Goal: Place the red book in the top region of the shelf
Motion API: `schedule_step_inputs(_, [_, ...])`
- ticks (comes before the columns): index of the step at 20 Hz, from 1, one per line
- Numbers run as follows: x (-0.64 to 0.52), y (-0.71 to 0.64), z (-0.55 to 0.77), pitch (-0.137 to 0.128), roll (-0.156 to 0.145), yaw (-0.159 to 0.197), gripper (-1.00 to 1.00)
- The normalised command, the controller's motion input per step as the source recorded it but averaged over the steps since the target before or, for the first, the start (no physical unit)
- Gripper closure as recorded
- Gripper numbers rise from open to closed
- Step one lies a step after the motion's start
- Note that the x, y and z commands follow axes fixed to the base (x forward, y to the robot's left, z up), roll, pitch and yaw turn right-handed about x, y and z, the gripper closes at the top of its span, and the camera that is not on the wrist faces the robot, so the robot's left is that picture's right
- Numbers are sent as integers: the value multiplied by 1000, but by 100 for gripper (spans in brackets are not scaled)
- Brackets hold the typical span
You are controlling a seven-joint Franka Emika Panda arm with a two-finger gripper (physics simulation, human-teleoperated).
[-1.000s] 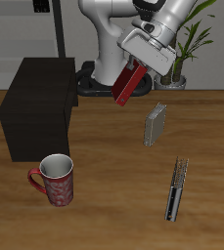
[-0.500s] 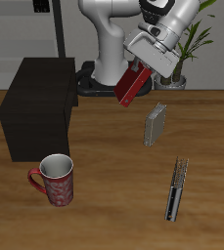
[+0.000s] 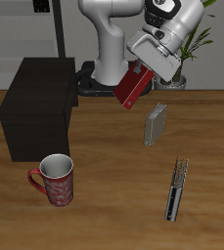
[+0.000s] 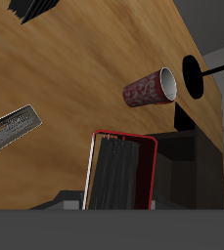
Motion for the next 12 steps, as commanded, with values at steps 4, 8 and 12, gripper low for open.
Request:
schedule_step_inputs(4, [49,87,-127,-23,-51,18,100])
schedule_step_inputs(8, [12,56,-91,-23,-43,10,100])
schedule_step_inputs(12, [47,-52,-134,3,-30,35,100])
